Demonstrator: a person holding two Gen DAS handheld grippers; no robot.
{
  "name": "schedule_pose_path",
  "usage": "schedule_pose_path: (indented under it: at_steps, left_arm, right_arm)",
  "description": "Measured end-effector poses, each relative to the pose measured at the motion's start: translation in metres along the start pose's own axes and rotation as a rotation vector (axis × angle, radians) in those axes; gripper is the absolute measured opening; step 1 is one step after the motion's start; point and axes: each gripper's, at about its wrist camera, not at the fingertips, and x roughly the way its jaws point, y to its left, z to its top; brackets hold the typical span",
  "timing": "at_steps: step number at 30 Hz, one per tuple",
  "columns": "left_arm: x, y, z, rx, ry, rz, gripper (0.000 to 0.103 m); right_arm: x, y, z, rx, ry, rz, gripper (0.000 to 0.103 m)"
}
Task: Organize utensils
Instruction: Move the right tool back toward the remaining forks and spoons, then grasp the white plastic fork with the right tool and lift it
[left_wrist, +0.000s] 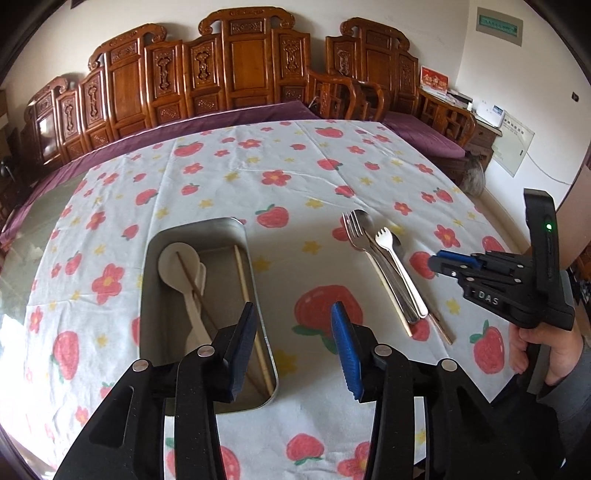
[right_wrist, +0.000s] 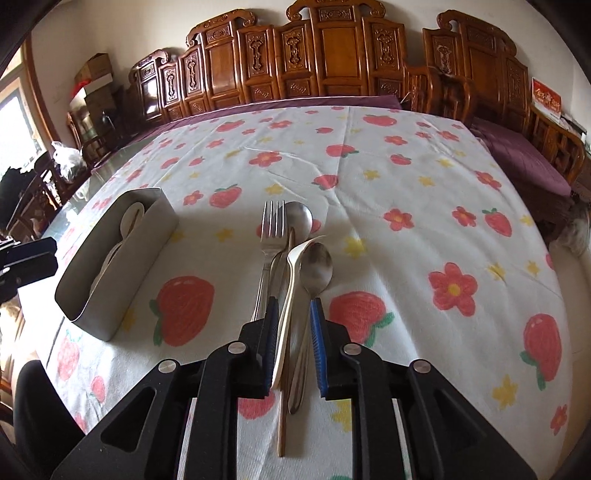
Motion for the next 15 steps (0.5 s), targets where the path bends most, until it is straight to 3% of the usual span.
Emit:
schedule_pose_path:
  at_steps: [7,15]
  left_arm:
    - [0.020,-0.012,0.001,-0.003,0.016,-0.023,0.040]
    - [0.038,-0.022,0.000,0.004,0.032,-0.040,0.040]
  right_arm:
    - [0.029,-0.001,0.002,0.001,0.033,0.064,0.019]
    - [0.043,0.008,0.005,-0.060,0.050,0.042,0.019]
